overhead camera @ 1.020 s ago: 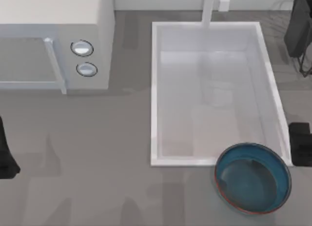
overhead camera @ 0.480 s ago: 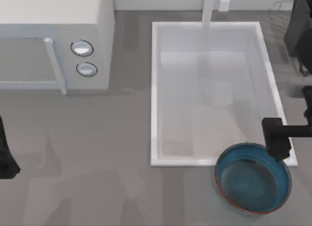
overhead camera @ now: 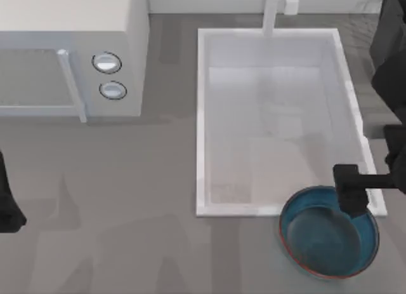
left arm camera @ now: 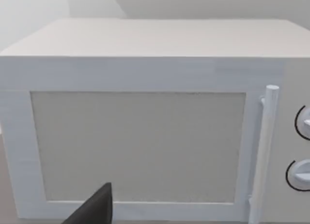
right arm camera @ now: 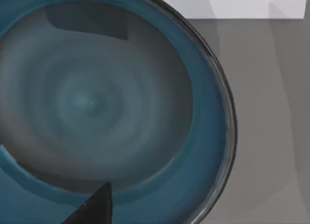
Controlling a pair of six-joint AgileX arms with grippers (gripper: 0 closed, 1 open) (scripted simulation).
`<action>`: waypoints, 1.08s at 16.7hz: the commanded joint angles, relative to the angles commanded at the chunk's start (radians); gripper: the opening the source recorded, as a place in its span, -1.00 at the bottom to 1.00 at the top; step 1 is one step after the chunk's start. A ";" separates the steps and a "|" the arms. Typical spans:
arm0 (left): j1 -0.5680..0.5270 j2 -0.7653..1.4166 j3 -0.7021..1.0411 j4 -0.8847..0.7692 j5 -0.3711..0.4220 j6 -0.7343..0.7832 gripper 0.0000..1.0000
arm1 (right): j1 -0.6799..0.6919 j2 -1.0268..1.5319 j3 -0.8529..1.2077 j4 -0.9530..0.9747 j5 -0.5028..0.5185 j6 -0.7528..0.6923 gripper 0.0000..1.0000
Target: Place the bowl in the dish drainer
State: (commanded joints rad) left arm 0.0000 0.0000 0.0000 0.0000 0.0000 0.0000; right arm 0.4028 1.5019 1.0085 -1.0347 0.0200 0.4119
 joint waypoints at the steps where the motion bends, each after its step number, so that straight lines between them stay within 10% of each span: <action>1: 0.000 0.000 0.000 0.000 0.000 0.000 1.00 | 0.000 0.019 -0.030 0.054 0.000 0.000 1.00; 11: 0.000 0.000 0.000 0.000 0.000 0.000 1.00 | 0.000 0.116 -0.189 0.308 0.000 0.002 1.00; 18: 0.000 0.000 0.000 0.000 0.000 0.000 1.00 | 0.000 0.116 -0.189 0.308 0.000 0.002 -0.06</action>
State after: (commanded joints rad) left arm 0.0000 0.0000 0.0000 0.0000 0.0000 0.0000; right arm 0.4029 1.6183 0.8194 -0.7262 0.0201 0.4142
